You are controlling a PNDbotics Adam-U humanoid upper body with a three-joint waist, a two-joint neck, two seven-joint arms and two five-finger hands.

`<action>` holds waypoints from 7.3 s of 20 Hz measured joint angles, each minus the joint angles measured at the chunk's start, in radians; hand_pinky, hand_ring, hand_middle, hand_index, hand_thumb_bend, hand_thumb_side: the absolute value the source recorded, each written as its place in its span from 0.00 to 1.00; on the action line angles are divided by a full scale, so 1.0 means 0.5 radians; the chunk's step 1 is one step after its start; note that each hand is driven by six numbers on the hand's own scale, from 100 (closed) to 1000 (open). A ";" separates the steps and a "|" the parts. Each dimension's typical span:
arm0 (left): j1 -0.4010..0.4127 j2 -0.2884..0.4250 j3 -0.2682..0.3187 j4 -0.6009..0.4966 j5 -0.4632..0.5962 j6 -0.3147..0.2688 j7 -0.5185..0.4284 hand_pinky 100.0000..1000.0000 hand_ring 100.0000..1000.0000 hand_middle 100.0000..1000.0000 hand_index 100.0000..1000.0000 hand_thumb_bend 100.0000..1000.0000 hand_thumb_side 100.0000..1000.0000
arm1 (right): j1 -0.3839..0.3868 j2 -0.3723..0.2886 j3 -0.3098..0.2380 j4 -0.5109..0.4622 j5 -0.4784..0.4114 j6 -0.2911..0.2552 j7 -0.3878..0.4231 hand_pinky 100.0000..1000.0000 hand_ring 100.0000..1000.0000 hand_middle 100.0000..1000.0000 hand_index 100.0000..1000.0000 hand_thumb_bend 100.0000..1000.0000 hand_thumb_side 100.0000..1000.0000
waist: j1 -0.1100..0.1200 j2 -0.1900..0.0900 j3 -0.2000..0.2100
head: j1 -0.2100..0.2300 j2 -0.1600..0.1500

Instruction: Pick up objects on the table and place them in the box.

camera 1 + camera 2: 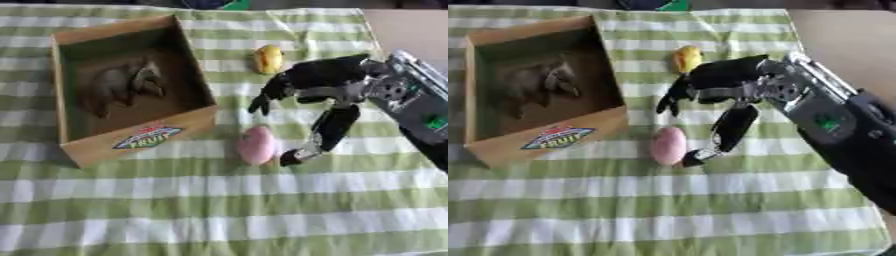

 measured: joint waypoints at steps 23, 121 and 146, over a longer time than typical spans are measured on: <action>-0.002 -0.033 -0.012 0.000 0.015 0.026 -0.051 0.41 0.66 0.62 0.72 0.00 0.96 | 0.021 0.138 0.062 0.180 0.167 -0.026 -0.174 0.60 0.67 0.36 0.59 0.04 0.53 | 0.004 0.037 0.012 | -0.003 -0.017; -0.020 -0.016 -0.073 0.000 0.079 0.054 -0.097 0.42 0.67 0.63 0.72 0.00 0.95 | -1.059 0.829 -0.404 1.081 0.293 -0.145 -0.404 0.68 0.79 0.66 0.89 0.22 0.64 | -0.015 0.008 0.078 | -0.108 -0.035; -0.001 -0.018 -0.060 0.000 0.059 0.036 -0.081 0.42 0.67 0.63 0.72 0.00 0.95 | -0.712 0.347 -0.564 1.224 0.278 -0.075 -0.343 0.69 0.80 0.62 0.93 0.50 0.51 | 0.029 0.025 0.050 | -0.164 -0.037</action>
